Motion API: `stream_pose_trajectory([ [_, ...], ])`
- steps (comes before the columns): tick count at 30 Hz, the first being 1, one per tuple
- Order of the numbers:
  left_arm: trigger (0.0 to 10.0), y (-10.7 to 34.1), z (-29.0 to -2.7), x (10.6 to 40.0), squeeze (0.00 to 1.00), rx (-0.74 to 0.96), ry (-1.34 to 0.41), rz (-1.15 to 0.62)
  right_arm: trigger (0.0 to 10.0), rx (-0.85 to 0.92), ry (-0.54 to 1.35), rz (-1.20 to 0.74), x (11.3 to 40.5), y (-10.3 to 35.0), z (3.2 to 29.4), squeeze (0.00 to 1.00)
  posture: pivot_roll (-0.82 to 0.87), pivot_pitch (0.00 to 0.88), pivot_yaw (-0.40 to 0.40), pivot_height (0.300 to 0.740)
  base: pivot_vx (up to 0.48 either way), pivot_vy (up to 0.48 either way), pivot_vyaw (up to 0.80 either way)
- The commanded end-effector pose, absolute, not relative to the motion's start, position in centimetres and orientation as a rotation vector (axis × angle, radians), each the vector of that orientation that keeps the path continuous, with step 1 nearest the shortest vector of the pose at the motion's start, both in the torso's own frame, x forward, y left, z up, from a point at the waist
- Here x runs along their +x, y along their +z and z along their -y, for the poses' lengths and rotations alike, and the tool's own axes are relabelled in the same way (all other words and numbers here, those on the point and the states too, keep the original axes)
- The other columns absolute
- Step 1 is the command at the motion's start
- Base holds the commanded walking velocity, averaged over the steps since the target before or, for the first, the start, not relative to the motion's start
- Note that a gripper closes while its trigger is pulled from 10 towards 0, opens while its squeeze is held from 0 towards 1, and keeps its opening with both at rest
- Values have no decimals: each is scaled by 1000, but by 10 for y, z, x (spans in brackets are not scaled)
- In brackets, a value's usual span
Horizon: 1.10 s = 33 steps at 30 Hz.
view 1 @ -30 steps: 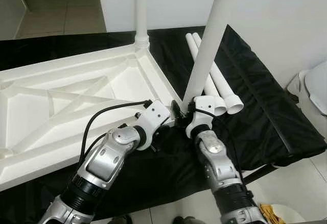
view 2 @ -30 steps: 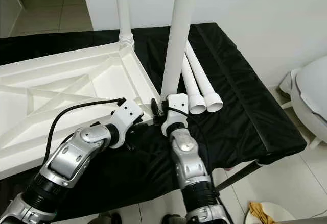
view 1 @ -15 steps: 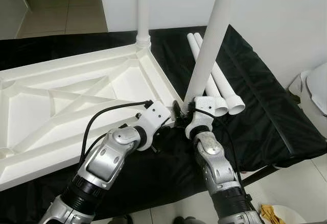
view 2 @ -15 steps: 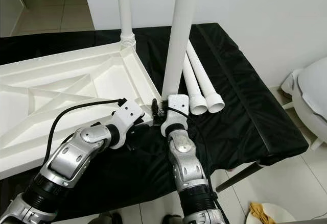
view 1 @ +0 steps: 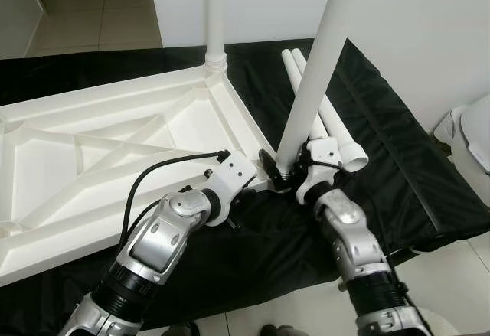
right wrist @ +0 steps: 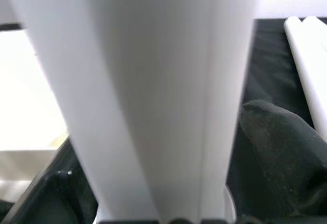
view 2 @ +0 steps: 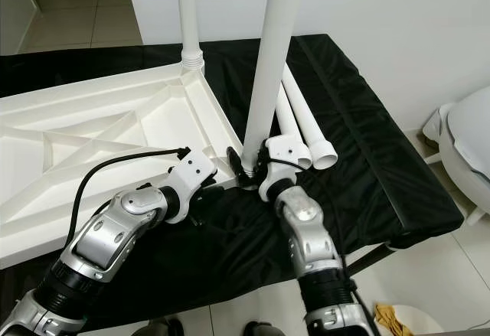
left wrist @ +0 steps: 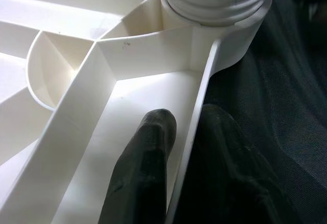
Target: Building children table
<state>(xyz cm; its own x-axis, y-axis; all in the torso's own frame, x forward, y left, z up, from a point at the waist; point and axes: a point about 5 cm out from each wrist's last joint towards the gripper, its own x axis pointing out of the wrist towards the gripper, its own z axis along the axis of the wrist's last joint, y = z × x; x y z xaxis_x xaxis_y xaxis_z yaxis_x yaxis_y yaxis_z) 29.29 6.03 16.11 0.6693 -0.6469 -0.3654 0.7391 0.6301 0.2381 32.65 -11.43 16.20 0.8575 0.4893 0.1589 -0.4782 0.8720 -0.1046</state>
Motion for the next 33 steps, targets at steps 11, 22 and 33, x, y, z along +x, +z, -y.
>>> stream_pose_trajectory([
  [11, 10000, 175, -57, 293, 0, 394, -797, -185, 10000, -108, 705, 71, 335, 142, 133, 0, 4, 120, -19, 740, 0, 0, 0],
  [22, 10000, 176, -57, 294, 0, 395, -798, -182, 8353, -84, 729, 59, 345, 134, 142, 0, 6, 119, -12, 740, 0, 0, 0],
  [33, 10000, 177, -57, 293, 0, 397, -802, -181, 0, -78, 755, 91, 349, 138, 144, 0, 5, 118, -13, 740, 0, 0, 0],
])
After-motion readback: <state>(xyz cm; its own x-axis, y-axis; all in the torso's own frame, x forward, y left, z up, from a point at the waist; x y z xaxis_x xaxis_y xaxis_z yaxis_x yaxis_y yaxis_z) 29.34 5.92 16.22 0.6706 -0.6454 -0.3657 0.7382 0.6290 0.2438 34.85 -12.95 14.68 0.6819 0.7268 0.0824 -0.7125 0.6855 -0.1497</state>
